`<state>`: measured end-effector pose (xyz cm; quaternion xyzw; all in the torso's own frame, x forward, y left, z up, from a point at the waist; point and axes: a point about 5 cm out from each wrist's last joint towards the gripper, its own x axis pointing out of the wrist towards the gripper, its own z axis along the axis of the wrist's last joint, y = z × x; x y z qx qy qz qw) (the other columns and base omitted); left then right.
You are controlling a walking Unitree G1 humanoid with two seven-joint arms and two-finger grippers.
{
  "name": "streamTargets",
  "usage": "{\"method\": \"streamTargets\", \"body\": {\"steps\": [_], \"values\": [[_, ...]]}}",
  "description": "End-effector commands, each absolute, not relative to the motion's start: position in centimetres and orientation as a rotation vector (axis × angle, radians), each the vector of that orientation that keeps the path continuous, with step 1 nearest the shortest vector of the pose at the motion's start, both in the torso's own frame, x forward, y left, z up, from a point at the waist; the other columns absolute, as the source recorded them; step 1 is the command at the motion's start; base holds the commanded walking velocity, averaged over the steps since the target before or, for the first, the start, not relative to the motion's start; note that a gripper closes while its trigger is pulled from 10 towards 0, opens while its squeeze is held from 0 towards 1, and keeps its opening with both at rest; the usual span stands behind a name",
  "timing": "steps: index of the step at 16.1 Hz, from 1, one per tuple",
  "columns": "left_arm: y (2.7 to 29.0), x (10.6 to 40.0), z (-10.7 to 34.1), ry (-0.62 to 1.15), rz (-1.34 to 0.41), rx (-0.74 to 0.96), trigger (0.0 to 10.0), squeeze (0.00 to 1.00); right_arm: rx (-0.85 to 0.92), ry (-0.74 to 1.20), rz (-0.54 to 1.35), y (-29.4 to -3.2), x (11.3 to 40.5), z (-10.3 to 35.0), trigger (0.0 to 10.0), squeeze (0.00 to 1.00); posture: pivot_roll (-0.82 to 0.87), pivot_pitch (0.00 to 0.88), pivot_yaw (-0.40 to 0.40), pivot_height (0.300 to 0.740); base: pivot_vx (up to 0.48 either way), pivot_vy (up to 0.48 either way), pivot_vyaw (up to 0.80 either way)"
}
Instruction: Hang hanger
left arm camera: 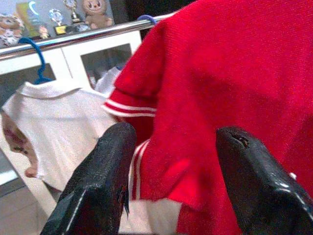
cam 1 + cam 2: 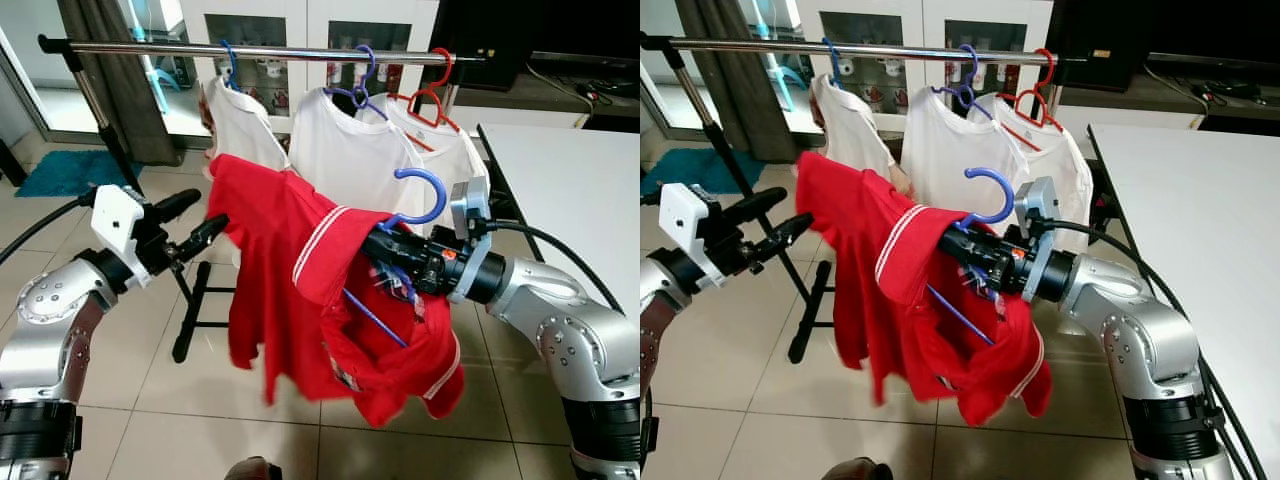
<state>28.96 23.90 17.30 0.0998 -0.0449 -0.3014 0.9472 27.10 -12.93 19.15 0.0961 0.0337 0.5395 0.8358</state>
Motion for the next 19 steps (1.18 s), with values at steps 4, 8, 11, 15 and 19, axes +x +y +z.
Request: {"method": "streamTargets", "body": {"steps": [4,8,11,15,19], "values": [[23.88,29.32,17.23,-0.085,-0.630,0.200,0.0,0.00,0.207,0.031,1.187,-12.52,26.54,20.00,10.0,0.00,-0.02,0.014,0.031,0.740,0.000,0.000,0.00],[23.79,29.57,17.40,-0.113,-0.633,0.202,0.0,0.00,0.203,0.032,1.195,-12.35,26.42,19.97,10.0,0.00,-0.02,0.008,0.035,0.740,0.000,0.000,0.00],[23.69,29.55,17.65,-0.137,-0.649,0.190,0.0,0.00,0.199,0.036,1.190,-12.34,26.39,19.84,10.0,0.00,-0.02,0.005,0.037,0.740,0.000,0.000,0.00],[23.69,29.43,17.61,-0.150,-0.649,0.176,0.0,0.00,0.198,0.035,1.186,-12.31,26.34,19.79,10.0,0.00,-0.02,0.000,0.039,0.740,0.000,0.000,0.00],[23.78,29.16,17.38,-0.142,-0.659,0.153,0.0,0.00,0.196,0.036,1.187,-12.29,26.26,19.75,10.0,0.00,-0.03,0.000,0.039,0.740,0.000,0.000,0.00]]}}
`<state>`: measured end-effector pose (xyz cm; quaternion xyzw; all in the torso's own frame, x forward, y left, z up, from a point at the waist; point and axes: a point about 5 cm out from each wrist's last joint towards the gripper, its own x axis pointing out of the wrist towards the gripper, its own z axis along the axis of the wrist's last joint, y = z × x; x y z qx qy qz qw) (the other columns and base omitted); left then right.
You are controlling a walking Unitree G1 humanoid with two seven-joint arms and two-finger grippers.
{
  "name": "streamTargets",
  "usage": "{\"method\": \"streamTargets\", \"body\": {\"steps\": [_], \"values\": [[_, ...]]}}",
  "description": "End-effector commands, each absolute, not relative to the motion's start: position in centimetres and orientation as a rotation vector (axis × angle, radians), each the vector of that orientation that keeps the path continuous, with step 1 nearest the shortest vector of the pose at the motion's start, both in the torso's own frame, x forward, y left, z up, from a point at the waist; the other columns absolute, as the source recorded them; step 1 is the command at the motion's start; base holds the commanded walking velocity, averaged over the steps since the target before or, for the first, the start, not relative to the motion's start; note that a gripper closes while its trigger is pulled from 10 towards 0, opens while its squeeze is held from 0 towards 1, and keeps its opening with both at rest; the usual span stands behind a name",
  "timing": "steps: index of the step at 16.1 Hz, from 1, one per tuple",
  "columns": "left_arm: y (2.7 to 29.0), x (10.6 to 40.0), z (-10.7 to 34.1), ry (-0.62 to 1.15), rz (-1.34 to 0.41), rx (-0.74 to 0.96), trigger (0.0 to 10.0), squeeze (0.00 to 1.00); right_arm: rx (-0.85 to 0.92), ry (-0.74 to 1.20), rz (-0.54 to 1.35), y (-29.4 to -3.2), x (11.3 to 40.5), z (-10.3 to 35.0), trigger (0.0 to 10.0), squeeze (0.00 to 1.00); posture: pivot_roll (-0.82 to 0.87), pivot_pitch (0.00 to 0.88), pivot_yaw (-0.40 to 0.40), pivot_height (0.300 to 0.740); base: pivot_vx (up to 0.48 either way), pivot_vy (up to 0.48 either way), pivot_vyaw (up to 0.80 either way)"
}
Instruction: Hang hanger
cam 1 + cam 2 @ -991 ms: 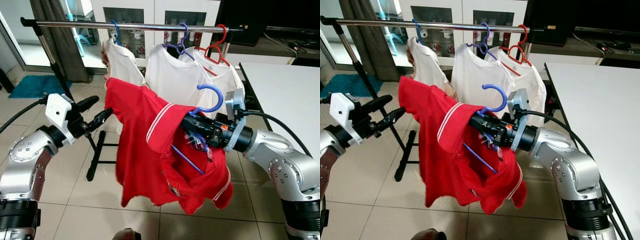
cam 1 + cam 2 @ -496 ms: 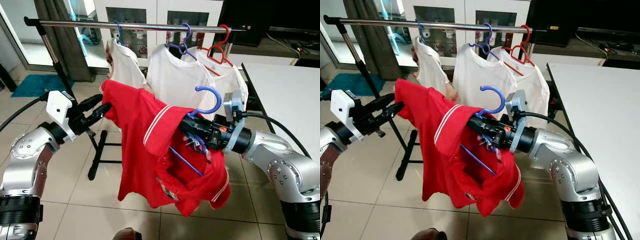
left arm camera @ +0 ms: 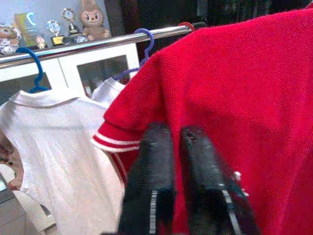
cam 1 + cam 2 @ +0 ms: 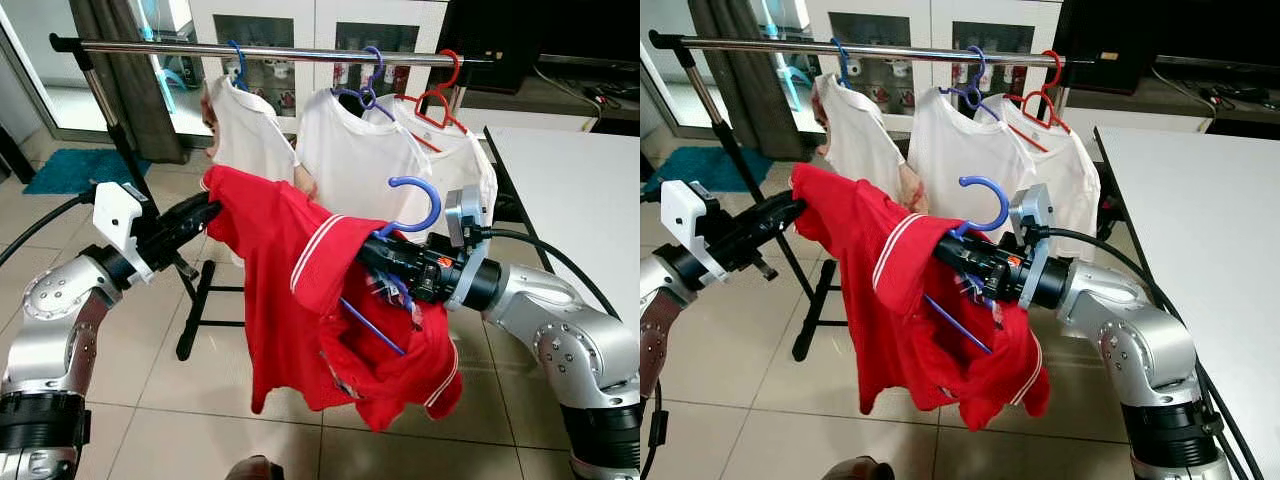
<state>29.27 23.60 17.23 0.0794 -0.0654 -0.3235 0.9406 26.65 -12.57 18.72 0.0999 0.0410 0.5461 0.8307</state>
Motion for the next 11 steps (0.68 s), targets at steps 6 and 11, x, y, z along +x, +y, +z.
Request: {"method": "streamTargets", "body": {"steps": [6,11], "values": [[25.8,29.0,18.3,-0.228,-0.511,0.109,0.0,0.00,0.189,0.044,1.125,-12.7,26.9,19.5,10.0,0.00,-0.02,0.011,0.037,0.740,0.000,0.000,0.00],[28.3,29.0,20.0,-0.351,-0.321,0.068,0.0,0.00,0.178,0.064,1.068,-13.0,27.5,19.1,10.0,0.00,-0.02,0.017,0.032,0.740,0.000,0.000,0.00]]}}
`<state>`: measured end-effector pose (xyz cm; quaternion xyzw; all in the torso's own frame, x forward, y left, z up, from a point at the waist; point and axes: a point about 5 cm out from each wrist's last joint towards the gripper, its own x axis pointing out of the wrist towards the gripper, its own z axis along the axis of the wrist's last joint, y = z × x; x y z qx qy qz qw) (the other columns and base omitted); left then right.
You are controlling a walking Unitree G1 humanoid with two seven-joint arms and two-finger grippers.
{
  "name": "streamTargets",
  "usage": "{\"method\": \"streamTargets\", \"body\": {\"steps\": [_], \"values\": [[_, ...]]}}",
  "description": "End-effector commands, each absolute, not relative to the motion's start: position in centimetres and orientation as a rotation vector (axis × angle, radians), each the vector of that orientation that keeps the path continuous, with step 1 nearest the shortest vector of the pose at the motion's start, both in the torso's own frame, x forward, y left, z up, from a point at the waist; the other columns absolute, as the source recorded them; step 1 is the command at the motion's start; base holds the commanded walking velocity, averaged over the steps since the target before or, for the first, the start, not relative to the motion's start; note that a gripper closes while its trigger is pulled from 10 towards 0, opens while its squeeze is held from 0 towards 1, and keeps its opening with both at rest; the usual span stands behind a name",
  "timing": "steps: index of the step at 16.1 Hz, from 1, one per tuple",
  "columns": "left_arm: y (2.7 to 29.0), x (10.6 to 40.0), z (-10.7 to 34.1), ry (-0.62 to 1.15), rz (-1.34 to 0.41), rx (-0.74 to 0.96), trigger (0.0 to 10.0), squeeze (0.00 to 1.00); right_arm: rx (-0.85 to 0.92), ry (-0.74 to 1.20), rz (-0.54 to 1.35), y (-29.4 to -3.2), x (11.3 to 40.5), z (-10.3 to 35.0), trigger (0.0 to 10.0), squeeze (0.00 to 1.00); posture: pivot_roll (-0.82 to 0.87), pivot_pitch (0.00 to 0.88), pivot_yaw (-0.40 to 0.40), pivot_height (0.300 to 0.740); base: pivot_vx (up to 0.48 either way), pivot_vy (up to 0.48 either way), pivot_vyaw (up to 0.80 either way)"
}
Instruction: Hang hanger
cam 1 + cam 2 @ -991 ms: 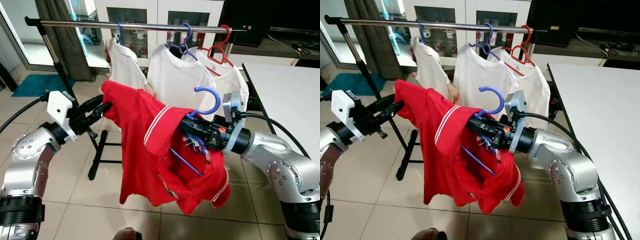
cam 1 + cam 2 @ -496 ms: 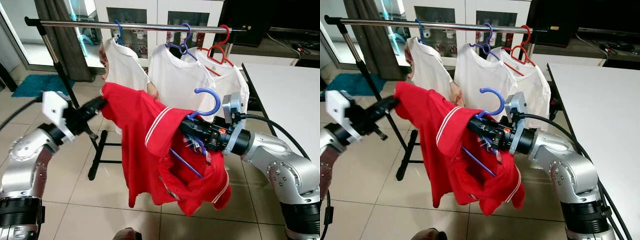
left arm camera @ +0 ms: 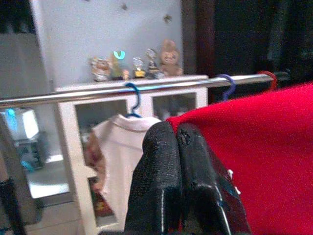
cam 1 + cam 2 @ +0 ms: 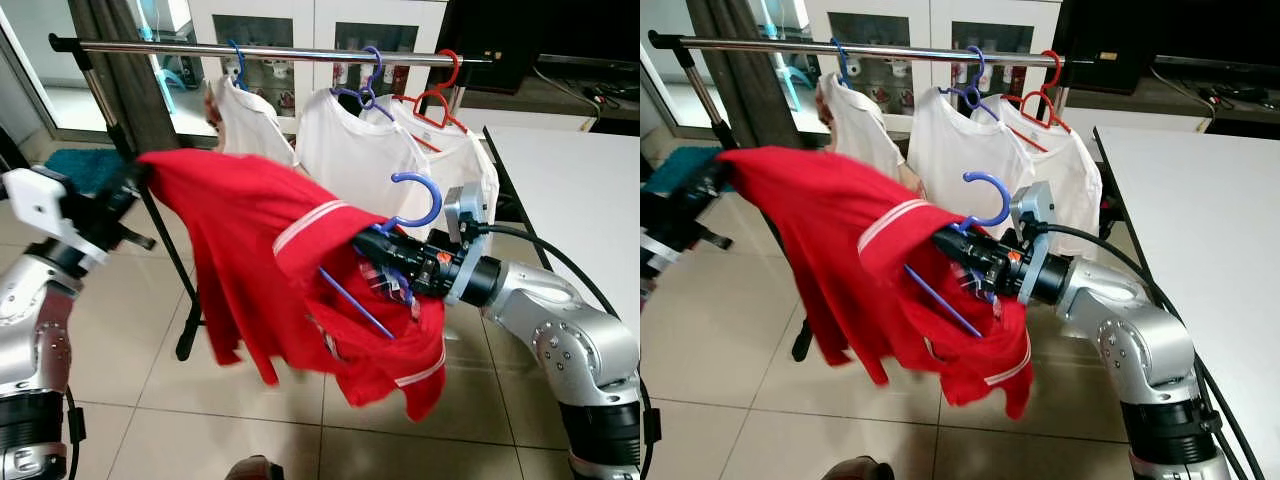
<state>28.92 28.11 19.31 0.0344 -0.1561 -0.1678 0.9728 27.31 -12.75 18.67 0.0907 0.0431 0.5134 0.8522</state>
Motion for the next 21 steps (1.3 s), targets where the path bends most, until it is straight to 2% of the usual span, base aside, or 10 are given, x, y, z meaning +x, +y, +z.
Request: {"method": "streamTargets", "body": {"steps": [1,5,6,7,9,10,16,17,18,21], "values": [[28.5,29.0,20.1,-0.360,-0.303,0.064,0.0,0.00,0.174,0.070,1.052,-13.1,27.7,19.0,10.0,0.00,-0.02,0.017,0.032,0.740,0.000,0.000,0.00],[28.2,29.5,18.7,-0.258,-0.278,0.118,0.0,0.00,0.173,0.065,1.049,-13.1,27.7,19.1,10.0,0.00,-0.01,0.019,0.033,0.740,0.000,0.000,0.00],[28.3,29.8,17.9,-0.193,-0.247,0.144,8.5,0.00,0.173,0.064,1.050,-13.1,27.7,19.1,10.0,0.00,-0.01,0.019,0.033,0.740,0.000,0.000,0.00],[28.4,30.0,17.3,-0.143,-0.224,0.138,10.0,0.00,0.172,0.063,1.050,-13.0,27.7,19.1,10.0,0.00,-0.02,0.020,0.036,0.740,0.000,0.000,0.00],[28.5,30.0,16.5,-0.096,-0.210,0.145,10.0,0.00,0.173,0.063,1.050,-13.0,27.6,19.1,10.0,0.00,-0.02,0.020,0.036,0.740,0.000,0.000,0.00],[28.1,29.8,15.7,-0.056,-0.239,0.157,10.0,1.00,0.172,0.067,1.042,-13.0,27.6,19.0,10.0,0.00,-0.02,0.020,0.038,0.740,0.000,0.000,0.00],[28.0,28.7,13.4,0.051,-0.175,0.144,10.0,1.00,0.077,0.115,0.986,-12.7,27.4,17.8,10.0,0.00,-0.01,0.033,0.033,0.740,0.000,0.000,0.00],[27.1,27.9,12.9,0.063,-0.211,0.112,10.0,0.44,-0.011,0.122,0.951,-12.4,27.2,17.1,10.0,0.00,-0.01,0.036,0.029,0.740,0.000,0.000,0.00],[26.1,27.4,12.7,0.069,-0.260,0.108,10.0,0.00,-0.104,0.129,0.930,-12.1,27.0,16.5,10.0,0.00,-0.01,0.039,0.026,0.740,0.000,0.000,0.00],[22.1,26.3,12.8,0.066,-0.459,0.102,10.0,0.00,-0.308,0.162,0.967,-11.0,25.7,14.0,10.0,0.00,-0.01,0.046,0.017,0.740,0.000,0.000,0.00]]}}
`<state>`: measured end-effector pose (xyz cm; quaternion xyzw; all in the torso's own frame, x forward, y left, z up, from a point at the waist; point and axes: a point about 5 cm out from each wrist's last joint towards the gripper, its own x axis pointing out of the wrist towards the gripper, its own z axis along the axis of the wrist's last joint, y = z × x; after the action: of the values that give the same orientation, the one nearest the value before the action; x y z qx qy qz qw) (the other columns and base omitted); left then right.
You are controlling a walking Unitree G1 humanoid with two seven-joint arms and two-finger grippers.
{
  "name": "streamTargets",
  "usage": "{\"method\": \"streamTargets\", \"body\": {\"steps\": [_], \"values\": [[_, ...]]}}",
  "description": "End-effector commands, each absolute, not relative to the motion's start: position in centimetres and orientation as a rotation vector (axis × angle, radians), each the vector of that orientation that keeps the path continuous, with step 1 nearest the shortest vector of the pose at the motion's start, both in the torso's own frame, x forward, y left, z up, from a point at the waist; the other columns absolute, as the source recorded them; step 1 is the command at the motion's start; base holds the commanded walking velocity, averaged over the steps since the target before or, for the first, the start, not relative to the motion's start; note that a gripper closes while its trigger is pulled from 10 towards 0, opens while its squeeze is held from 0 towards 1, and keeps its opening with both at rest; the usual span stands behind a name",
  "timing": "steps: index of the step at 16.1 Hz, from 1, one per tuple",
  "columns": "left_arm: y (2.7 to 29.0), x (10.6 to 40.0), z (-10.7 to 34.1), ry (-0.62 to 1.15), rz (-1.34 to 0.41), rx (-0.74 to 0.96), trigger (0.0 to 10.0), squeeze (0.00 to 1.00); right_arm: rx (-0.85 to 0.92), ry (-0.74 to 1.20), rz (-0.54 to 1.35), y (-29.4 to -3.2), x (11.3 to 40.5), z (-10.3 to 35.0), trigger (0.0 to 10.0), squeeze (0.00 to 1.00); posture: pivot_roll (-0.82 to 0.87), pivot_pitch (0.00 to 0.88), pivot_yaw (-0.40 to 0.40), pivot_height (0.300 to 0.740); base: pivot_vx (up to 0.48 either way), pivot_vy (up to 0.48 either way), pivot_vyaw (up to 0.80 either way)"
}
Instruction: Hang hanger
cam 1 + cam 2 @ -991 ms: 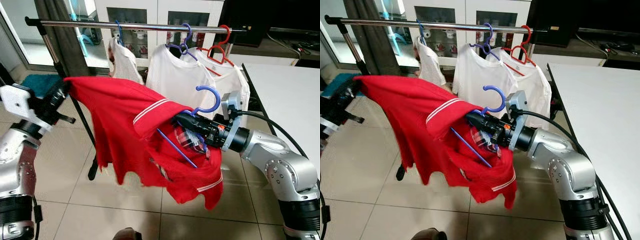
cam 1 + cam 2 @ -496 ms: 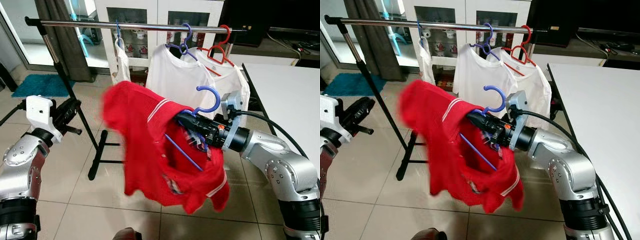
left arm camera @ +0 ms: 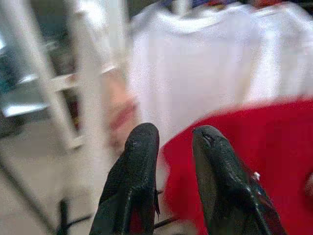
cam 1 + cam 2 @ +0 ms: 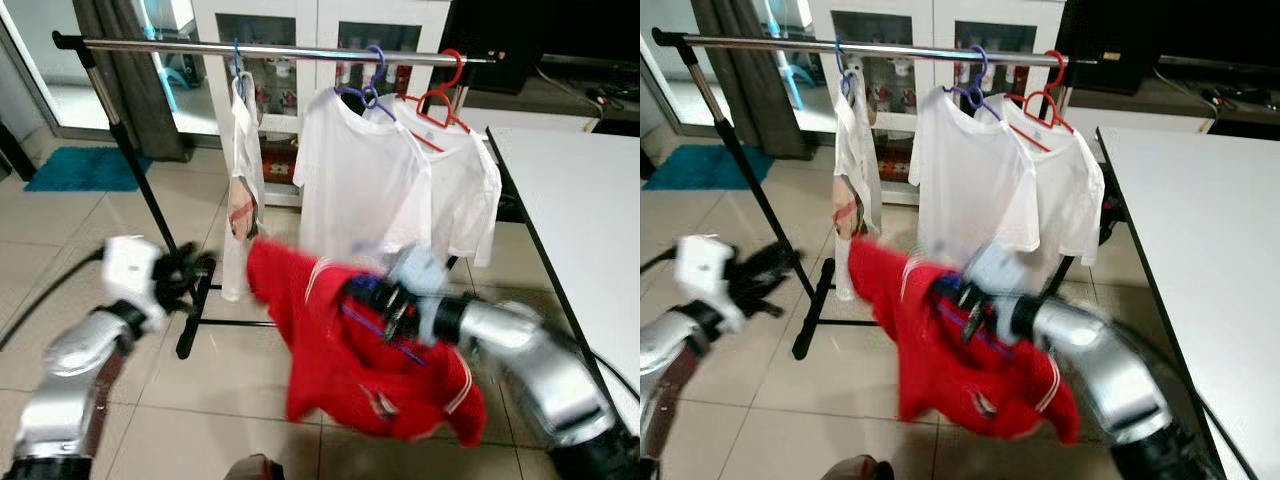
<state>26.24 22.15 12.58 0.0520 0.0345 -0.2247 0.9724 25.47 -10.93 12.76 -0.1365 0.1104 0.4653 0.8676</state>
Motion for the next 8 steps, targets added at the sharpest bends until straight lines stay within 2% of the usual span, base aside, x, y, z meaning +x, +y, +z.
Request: {"method": "streamTargets", "body": {"steps": [1,5,8], "values": [[21.3,26.3,13.0,0.063,-0.510,0.127,10.0,0.00,-0.355,0.181,0.978,-10.7,25.5,13.2,10.0,0.00,-0.01,0.047,0.015,0.740,0.000,0.000,0.00],[20.3,25.7,12.8,0.118,-0.629,0.226,10.0,0.00,-0.384,0.200,0.984,-10.2,25.5,12.0,10.0,0.00,-0.01,0.049,0.017,0.740,0.000,0.000,0.00],[19.8,25.4,12.6,0.116,-0.549,0.200,10.0,0.00,-0.289,0.226,0.870,-10.0,26.5,11.2,10.0,0.00,-0.01,0.046,-0.008,0.740,0.000,0.000,0.00]]}}
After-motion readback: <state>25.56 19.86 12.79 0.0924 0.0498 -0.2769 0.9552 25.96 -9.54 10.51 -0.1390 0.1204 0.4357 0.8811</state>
